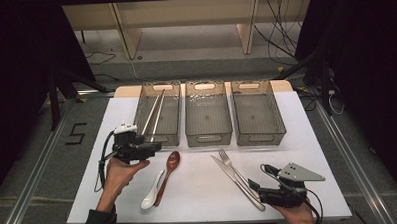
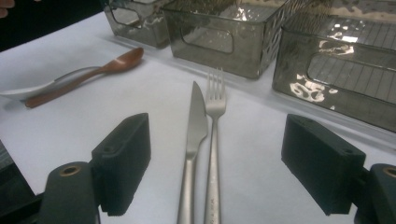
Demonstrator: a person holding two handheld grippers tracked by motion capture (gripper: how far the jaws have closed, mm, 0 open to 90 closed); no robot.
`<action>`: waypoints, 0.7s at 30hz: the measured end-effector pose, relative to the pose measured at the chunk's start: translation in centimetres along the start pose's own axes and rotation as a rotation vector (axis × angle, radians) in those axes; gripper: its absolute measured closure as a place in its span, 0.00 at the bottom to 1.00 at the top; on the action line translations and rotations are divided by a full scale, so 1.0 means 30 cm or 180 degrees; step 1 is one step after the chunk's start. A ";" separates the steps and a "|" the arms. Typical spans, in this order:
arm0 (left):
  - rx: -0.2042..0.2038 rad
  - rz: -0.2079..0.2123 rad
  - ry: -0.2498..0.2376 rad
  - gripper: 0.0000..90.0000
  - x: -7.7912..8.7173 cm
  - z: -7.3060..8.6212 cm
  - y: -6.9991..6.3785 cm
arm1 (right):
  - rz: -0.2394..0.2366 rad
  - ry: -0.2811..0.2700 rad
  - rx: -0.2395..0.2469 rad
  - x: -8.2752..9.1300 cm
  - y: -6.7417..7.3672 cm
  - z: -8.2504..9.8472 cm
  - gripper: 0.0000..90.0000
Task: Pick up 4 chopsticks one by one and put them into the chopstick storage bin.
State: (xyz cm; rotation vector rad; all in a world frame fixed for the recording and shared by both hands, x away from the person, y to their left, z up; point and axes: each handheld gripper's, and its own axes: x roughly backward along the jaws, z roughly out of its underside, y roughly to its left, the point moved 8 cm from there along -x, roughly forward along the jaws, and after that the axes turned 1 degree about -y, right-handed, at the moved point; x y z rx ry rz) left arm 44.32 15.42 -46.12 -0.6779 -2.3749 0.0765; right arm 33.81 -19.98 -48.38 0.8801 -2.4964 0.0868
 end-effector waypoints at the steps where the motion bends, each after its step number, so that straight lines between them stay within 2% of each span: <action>1: -0.0004 -0.0005 0.0017 0.25 0.002 0.009 -0.001 | -0.0002 0.0011 0.0001 -0.002 0.001 0.001 0.27; 5: 0.0043 -0.0035 0.0060 0.25 0.011 0.044 -0.002 | -0.0010 0.0044 0.0016 -0.004 0.005 0.003 0.27; 11: 0.0032 -0.0058 0.0155 0.25 0.025 0.091 -0.012 | -0.0020 0.0050 0.0005 -0.002 0.002 0.007 0.27; 21: 0.0053 -0.0132 0.0301 0.25 0.042 0.142 -0.013 | -0.0030 0.0052 0.0014 -0.004 0.004 0.008 0.27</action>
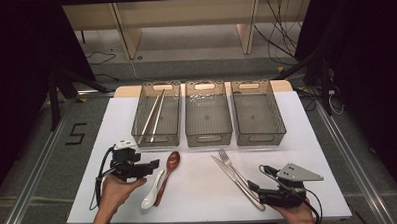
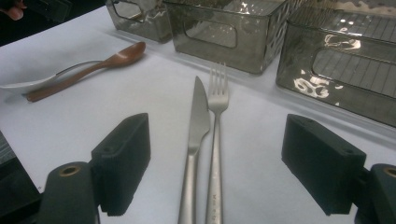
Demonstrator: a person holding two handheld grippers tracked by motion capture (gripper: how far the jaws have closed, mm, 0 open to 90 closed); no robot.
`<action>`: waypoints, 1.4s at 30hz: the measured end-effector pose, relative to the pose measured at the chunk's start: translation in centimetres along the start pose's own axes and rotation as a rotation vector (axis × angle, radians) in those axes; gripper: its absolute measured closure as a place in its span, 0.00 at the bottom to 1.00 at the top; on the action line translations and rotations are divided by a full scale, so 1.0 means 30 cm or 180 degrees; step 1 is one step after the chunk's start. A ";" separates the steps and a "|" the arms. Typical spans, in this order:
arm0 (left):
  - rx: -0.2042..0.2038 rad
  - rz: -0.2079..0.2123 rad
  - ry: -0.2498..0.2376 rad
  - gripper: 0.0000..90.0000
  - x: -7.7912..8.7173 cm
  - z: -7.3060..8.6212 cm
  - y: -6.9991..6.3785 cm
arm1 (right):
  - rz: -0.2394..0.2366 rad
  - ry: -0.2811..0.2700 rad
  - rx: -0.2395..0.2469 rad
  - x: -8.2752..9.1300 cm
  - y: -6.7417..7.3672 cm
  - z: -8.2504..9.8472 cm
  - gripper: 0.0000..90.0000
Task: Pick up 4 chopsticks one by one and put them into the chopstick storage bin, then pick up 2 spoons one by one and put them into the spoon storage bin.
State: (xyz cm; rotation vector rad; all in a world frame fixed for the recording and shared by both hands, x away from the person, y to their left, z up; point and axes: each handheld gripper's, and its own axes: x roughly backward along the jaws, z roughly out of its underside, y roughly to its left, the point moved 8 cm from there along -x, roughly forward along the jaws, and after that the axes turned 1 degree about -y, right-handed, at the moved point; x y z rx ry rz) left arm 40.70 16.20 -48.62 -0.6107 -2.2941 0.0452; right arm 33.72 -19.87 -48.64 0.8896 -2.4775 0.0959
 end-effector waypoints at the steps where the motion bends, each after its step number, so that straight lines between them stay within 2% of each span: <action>1: -0.0007 0.0004 0.0006 0.25 0.000 0.003 -0.001 | 0.0000 0.0000 0.0004 0.000 0.000 0.000 0.27; 11: -0.0030 0.0012 0.0106 0.23 -0.004 0.049 -0.021 | 0.0003 0.0009 -0.0008 0.002 -0.003 0.002 0.27; 15: -0.0103 -0.0029 0.0211 0.23 -0.009 0.073 -0.025 | 0.0019 -0.0011 -0.0014 0.003 -0.004 0.001 0.27; 18: -0.0108 -0.0045 0.0260 0.23 -0.014 0.086 -0.029 | 0.0028 -0.0016 -0.0011 0.007 -0.007 0.000 0.27; 23: -0.0162 -0.0066 0.0328 0.22 -0.020 0.096 -0.041 | 0.0020 -0.0012 0.0000 0.010 -0.001 -0.001 0.27; 25: -0.0141 -0.0056 0.0350 0.22 -0.021 0.096 -0.049 | 0.0019 -0.0014 0.0001 0.009 -0.002 -0.001 0.27; 29: -0.0177 -0.0084 0.0467 0.22 -0.024 0.102 -0.055 | 0.0022 -0.0012 -0.0017 0.005 -0.007 0.002 0.27; 35: -0.0113 -0.0172 0.0646 0.29 -0.031 0.114 -0.052 | 0.0020 -0.0011 -0.0008 0.006 -0.009 0.002 0.27; 38: -0.0079 -0.0147 0.0697 0.36 -0.035 0.118 -0.055 | 0.0022 0.0005 -0.0021 0.007 -0.007 0.005 0.27; 42: -0.0135 -0.0111 0.0808 0.45 -0.044 0.127 -0.070 | 0.0036 -0.0014 -0.0004 0.013 -0.009 0.005 0.27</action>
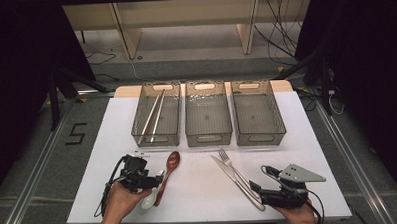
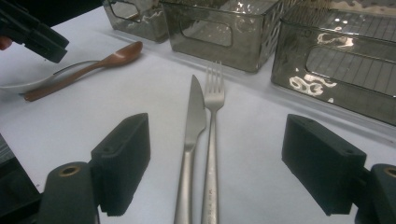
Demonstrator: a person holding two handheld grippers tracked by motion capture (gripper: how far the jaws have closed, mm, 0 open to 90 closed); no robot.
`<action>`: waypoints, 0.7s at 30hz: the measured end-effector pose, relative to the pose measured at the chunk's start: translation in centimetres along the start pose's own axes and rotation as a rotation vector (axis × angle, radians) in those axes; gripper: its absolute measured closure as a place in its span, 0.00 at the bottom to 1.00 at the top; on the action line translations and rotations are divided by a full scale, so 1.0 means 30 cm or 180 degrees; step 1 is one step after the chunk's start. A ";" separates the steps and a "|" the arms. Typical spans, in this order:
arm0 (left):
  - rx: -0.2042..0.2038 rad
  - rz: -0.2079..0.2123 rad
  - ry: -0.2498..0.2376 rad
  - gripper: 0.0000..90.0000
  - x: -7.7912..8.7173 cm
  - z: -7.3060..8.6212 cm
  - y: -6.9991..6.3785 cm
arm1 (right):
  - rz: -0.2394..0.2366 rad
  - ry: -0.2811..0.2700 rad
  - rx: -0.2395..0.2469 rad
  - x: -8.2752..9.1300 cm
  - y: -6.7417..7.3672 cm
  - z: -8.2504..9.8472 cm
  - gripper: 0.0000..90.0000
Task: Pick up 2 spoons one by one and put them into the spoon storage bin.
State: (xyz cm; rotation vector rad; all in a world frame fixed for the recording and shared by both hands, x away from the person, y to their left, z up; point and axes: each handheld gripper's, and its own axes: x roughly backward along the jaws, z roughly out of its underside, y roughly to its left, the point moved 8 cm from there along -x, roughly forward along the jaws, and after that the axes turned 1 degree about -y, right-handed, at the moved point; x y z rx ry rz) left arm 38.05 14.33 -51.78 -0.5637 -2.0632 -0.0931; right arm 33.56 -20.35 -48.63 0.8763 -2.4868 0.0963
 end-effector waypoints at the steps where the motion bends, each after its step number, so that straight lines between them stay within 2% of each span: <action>1: -0.0030 -0.0021 0.0042 0.48 -0.004 0.003 -0.001 | -0.0002 0.0000 -0.0008 0.001 0.000 0.000 0.27; 8: -0.0132 -0.0081 0.0180 0.64 -0.021 0.018 0.000 | -0.0004 0.0021 0.0006 -0.002 0.007 0.001 0.27; 13: -0.0165 -0.0058 0.0288 0.69 -0.040 0.030 -0.005 | -0.0007 0.0022 0.0016 -0.003 0.008 0.002 0.27; 21: -0.0286 -0.0167 0.0416 0.75 -0.068 0.042 -0.014 | -0.0011 0.0045 0.0030 -0.004 0.009 0.003 0.27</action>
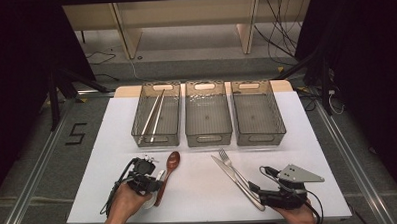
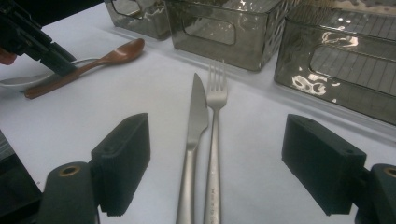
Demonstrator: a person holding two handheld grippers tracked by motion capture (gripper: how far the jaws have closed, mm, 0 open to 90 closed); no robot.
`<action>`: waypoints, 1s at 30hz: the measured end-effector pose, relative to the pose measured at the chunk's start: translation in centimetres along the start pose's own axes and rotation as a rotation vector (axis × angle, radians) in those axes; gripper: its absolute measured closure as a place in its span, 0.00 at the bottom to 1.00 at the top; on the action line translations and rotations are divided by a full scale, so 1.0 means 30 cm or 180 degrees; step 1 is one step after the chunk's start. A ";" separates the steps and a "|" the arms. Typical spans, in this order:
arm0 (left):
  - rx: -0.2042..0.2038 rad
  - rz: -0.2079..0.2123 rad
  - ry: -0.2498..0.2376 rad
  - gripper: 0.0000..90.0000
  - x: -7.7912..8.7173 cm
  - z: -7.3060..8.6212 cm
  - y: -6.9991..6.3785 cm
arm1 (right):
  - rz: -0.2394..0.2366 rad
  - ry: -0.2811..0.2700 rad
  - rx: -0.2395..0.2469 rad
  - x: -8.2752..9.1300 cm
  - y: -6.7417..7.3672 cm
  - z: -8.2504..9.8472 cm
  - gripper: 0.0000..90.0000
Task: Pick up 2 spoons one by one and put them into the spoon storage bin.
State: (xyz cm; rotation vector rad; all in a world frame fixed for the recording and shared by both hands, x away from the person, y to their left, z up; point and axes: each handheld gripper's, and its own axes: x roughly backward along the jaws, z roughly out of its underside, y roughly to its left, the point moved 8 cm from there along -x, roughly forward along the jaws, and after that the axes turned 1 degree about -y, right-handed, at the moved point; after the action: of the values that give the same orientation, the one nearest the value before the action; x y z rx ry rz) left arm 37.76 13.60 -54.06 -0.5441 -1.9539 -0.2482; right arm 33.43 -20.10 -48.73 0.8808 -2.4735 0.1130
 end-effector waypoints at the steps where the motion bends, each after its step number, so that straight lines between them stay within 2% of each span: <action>1: -0.0017 -0.0025 0.0007 0.76 -0.001 -0.001 0.000 | -0.0002 -0.0003 0.0006 0.000 0.000 0.000 0.27; 6: 0.0000 -0.0028 0.0005 0.82 -0.001 -0.001 0.006 | -0.0002 -0.0007 0.0003 0.000 0.002 -0.001 0.27; 10: -0.0035 -0.0033 0.0009 0.82 0.001 -0.001 0.006 | 0.0003 -0.0011 0.0006 -0.001 0.003 -0.001 0.27; 15: -0.0001 0.0052 -0.0008 0.82 0.002 -0.001 0.012 | 0.0004 -0.0004 0.0003 0.000 0.002 -0.001 0.27; 20: -0.0051 0.0062 -0.0023 0.83 0.007 -0.002 0.012 | 0.0003 -0.0005 0.0008 0.000 0.001 -0.001 0.27; 24: -0.0035 0.0060 -0.0035 0.83 0.009 -0.002 0.017 | 0.0004 -0.0008 0.0005 0.000 0.001 -0.002 0.27; 27: -0.0015 0.0086 -0.0098 0.83 0.015 -0.005 0.022 | 0.0003 -0.0010 0.0004 0.001 0.001 -0.002 0.27; 30: 0.0032 0.0192 -0.0128 0.83 0.020 -0.005 0.028 | 0.0009 -0.0018 -0.0004 0.000 0.000 -0.002 0.27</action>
State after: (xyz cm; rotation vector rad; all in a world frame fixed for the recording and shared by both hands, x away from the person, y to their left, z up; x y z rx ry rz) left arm 38.07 14.44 -53.52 -0.6047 -1.9732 -0.1903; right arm 33.45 -20.08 -48.66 0.8782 -2.4799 0.1103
